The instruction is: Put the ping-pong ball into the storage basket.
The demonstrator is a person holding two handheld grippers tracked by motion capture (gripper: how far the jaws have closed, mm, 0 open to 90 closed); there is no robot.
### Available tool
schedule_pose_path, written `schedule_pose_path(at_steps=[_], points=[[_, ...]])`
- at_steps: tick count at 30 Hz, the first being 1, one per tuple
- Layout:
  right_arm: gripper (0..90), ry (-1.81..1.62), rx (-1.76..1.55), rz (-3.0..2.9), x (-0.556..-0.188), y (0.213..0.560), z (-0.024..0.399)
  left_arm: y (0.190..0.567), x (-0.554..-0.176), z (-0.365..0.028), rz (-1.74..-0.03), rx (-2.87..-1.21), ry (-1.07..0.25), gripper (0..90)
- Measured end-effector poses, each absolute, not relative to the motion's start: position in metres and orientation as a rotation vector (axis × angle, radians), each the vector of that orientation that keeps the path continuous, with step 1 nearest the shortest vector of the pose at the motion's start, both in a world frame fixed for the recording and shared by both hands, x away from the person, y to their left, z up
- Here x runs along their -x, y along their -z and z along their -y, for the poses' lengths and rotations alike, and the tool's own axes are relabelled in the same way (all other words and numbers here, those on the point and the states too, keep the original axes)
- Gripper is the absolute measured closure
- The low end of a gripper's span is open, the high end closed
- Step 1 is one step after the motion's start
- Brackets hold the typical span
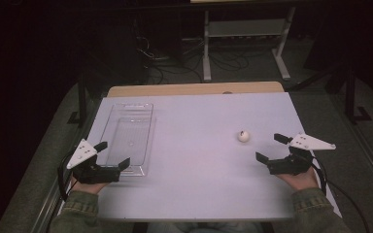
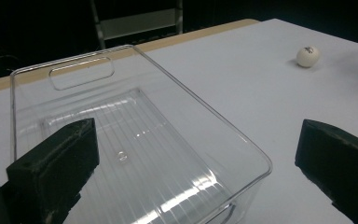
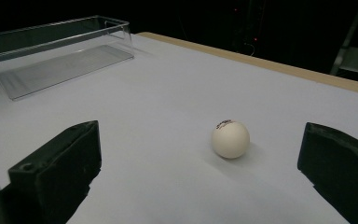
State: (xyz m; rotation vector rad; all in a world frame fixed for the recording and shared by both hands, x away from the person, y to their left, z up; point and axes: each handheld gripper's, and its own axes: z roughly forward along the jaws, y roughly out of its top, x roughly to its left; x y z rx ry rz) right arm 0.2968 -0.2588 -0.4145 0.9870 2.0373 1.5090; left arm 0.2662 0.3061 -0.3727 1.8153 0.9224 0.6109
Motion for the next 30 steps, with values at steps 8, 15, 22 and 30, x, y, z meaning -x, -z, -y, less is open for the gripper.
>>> schedule_pose_path(at_steps=[8,15,22,30], points=[[0.0,-1.51,-0.981,-2.044,-0.297,0.415,0.258,0.363,-0.273,-0.296,-0.892,-1.852,-0.607,0.0],[0.0,-1.514,-0.984,-2.046,-0.297,0.415,0.258,0.353,-0.28,-0.288,-0.863,-1.89,-0.588,0.0],[0.0,-1.514,-0.983,-2.046,-0.297,0.415,0.257,0.336,-0.289,-0.275,-0.803,-1.931,-0.572,0.0],[0.0,-1.517,-0.98,-2.047,-0.297,0.415,0.258,0.325,-0.299,-0.258,-0.747,-1.989,-0.566,0.0]])
